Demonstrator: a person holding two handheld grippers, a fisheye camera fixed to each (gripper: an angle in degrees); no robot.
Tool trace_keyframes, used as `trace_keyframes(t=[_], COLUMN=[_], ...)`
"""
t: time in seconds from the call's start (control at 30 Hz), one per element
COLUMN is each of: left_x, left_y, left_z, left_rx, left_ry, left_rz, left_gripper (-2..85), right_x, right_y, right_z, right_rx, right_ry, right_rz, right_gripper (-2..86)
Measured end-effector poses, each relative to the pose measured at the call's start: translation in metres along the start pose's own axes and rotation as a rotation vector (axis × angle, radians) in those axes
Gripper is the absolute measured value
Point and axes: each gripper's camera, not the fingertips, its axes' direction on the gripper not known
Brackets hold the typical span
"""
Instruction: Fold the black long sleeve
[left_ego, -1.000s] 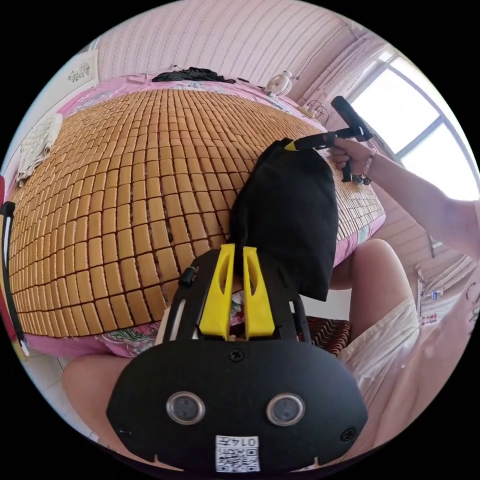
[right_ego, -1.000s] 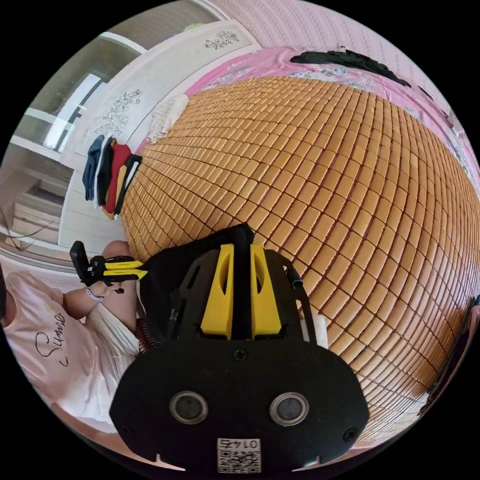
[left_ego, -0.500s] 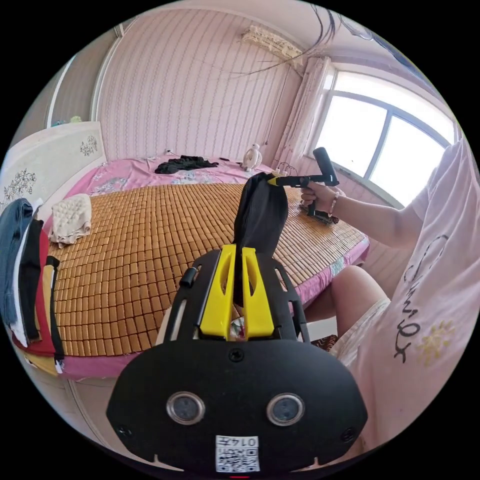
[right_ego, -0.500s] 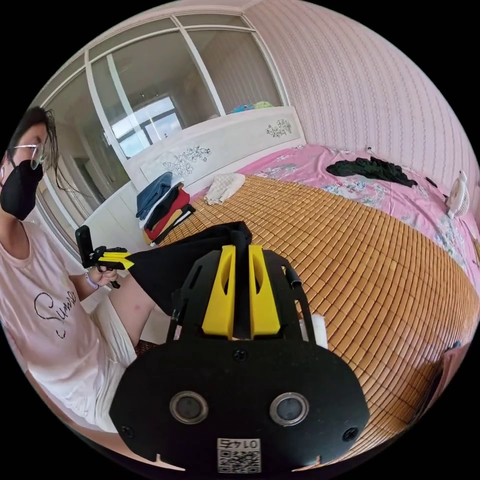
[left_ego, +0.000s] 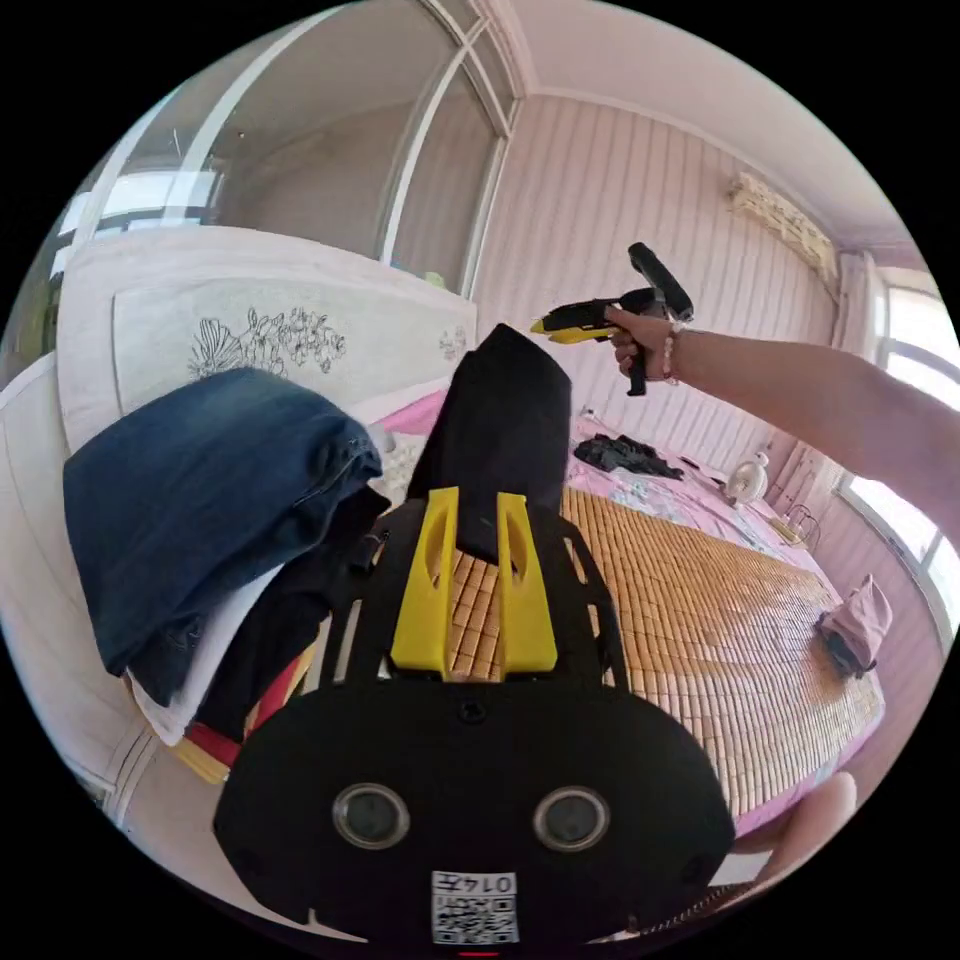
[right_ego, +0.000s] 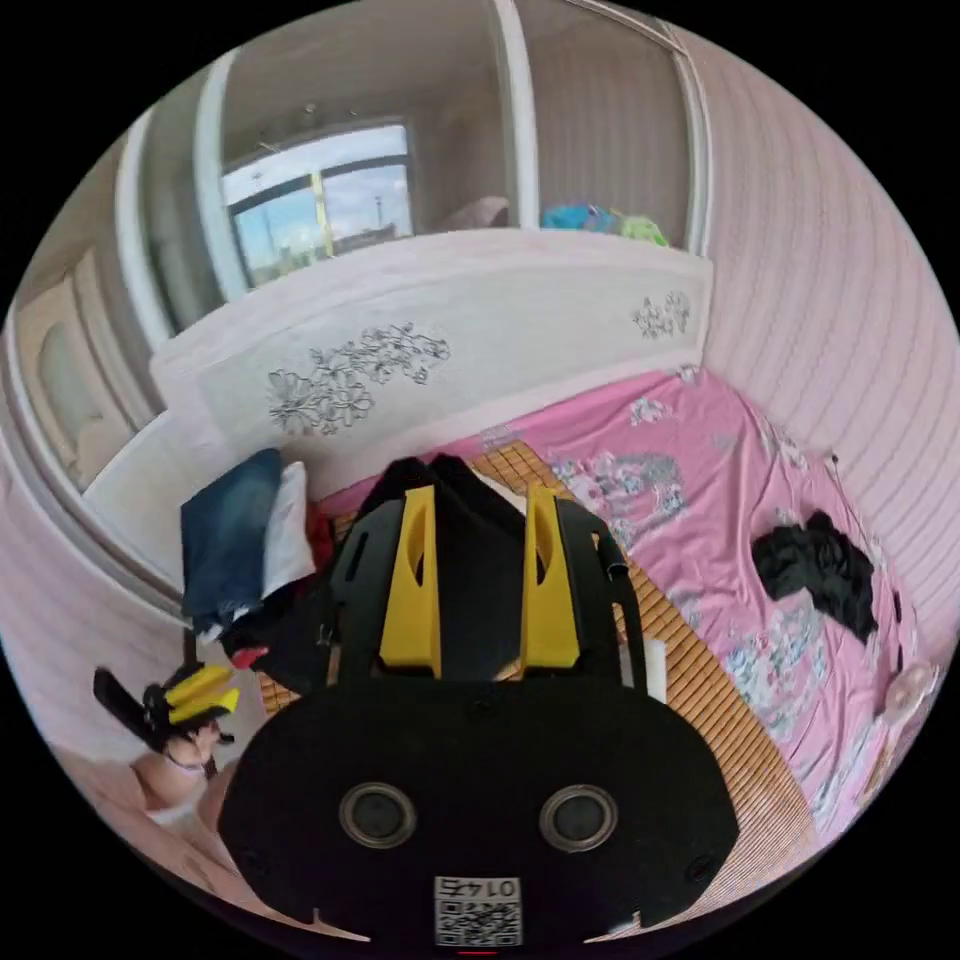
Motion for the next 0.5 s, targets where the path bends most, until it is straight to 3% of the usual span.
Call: trace_keyframes(t=[0.17, 0.3, 0.37, 0.5], left_x=[0.019, 0.069, 0.117, 0.195], left_y=[0.08, 0.126, 0.149, 0.182], left_z=[0.01, -0.01, -0.025, -0.034], left_rx=[-0.136, -0.189, -0.227, -0.295], left_ry=[0.172, 0.296, 0.359, 0.504], left_rz=[-0.015, 0.041, 0.145, 0.294], left_gripper=[8.2, 7.1, 6.6, 7.7], right_x=[0.015, 0.047, 0.058, 0.08], right_y=[0.136, 0.357, 0.448, 0.617], right_z=[0.038, -0.038, -0.096, -0.252], right_rx=[-0.102, -0.183, -0.204, -0.155], right_ry=[-0.047, 0.011, 0.088, 0.229], right_rz=[-0.122, -0.125, -0.04, 0.356], right_gripper=[13.7, 9.5, 8.6, 8.2])
